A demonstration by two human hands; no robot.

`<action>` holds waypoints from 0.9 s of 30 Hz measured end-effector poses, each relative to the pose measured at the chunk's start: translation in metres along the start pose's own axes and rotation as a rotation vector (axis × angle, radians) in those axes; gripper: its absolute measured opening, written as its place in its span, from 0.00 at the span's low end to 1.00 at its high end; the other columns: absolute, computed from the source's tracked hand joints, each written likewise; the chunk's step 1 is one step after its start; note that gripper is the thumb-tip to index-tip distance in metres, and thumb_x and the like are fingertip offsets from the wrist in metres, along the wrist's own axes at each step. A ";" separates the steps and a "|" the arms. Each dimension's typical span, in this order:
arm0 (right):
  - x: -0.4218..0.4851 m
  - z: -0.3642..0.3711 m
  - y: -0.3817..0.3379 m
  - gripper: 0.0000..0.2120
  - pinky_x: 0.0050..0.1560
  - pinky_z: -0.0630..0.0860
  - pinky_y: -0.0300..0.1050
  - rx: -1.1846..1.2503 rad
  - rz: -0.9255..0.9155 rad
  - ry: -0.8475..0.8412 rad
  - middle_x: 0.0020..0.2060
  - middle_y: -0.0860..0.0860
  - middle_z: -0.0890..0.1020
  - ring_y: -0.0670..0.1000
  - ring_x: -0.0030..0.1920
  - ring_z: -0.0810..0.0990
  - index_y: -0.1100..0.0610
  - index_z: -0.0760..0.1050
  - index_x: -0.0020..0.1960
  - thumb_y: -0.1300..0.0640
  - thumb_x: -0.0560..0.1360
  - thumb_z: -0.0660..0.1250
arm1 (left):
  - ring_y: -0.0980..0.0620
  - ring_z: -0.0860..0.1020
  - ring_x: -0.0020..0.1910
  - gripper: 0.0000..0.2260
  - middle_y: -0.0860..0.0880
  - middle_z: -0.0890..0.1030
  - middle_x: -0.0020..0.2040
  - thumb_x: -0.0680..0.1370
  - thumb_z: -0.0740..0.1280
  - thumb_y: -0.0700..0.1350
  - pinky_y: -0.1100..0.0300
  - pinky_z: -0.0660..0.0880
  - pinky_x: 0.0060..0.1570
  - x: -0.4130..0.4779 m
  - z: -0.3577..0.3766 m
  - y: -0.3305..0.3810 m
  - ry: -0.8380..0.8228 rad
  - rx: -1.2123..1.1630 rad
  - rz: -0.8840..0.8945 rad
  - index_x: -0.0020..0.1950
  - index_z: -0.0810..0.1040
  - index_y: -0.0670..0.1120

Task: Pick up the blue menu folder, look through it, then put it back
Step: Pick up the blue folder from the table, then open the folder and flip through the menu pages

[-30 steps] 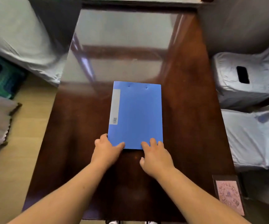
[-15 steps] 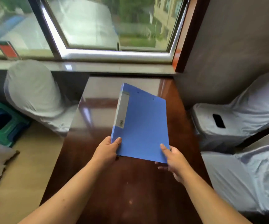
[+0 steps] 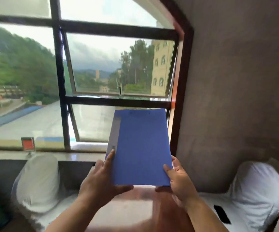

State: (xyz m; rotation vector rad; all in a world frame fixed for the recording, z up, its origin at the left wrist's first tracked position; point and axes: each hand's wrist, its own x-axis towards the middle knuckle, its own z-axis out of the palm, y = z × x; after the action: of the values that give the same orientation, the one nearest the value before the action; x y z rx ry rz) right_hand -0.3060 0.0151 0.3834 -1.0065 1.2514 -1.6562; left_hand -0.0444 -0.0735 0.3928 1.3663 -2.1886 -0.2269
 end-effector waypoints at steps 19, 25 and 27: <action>0.009 -0.022 -0.010 0.32 0.39 0.87 0.63 0.161 0.017 0.008 0.61 0.65 0.86 0.70 0.49 0.88 0.50 0.78 0.71 0.43 0.70 0.81 | 0.46 0.82 0.24 0.10 0.42 0.83 0.38 0.83 0.67 0.48 0.44 0.83 0.26 0.005 -0.012 0.001 0.254 -1.136 -0.414 0.51 0.81 0.41; 0.004 -0.022 -0.016 0.23 0.32 0.86 0.56 0.153 0.024 -0.050 0.61 0.64 0.85 0.65 0.47 0.89 0.46 0.82 0.66 0.41 0.73 0.76 | 0.45 0.82 0.23 0.15 0.41 0.81 0.44 0.82 0.70 0.47 0.50 0.82 0.24 0.003 -0.005 -0.012 0.315 -1.269 -0.480 0.62 0.76 0.39; 0.003 -0.021 -0.017 0.21 0.31 0.86 0.56 0.164 0.009 -0.021 0.60 0.64 0.86 0.65 0.47 0.88 0.48 0.80 0.67 0.45 0.75 0.71 | 0.41 0.83 0.24 0.19 0.41 0.83 0.43 0.81 0.69 0.54 0.51 0.82 0.25 0.001 -0.007 -0.013 0.247 -1.213 -0.526 0.60 0.77 0.39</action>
State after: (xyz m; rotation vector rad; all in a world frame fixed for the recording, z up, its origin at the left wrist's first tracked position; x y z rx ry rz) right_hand -0.3285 0.0220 0.3965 -0.9142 1.0854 -1.7075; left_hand -0.0309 -0.0793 0.3938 1.0601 -1.0183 -1.2463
